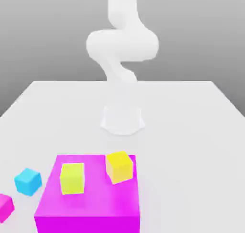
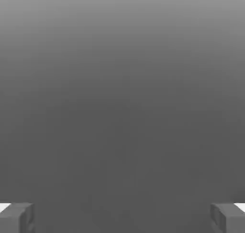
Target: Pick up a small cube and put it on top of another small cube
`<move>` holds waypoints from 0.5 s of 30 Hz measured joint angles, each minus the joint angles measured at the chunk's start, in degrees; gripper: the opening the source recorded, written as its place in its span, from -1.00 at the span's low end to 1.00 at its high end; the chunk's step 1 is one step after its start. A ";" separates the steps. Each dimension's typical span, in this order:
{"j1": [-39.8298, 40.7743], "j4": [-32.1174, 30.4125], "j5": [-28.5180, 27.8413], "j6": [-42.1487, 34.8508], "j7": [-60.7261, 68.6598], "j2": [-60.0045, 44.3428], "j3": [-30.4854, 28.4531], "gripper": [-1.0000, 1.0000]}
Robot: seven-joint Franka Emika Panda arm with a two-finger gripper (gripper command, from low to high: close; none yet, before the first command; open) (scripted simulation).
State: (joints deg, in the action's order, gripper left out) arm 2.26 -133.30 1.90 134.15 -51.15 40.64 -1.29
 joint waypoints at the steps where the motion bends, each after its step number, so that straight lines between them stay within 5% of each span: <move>1: 1.07 -0.67 0.86 1.06 -2.36 -2.31 -0.48 0.00; 15: 14.68 -9.24 7.66 14.59 -35.49 -31.79 -5.13 0.00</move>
State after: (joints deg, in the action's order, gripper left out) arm 16.93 -142.54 9.56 148.74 -86.64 8.85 -6.42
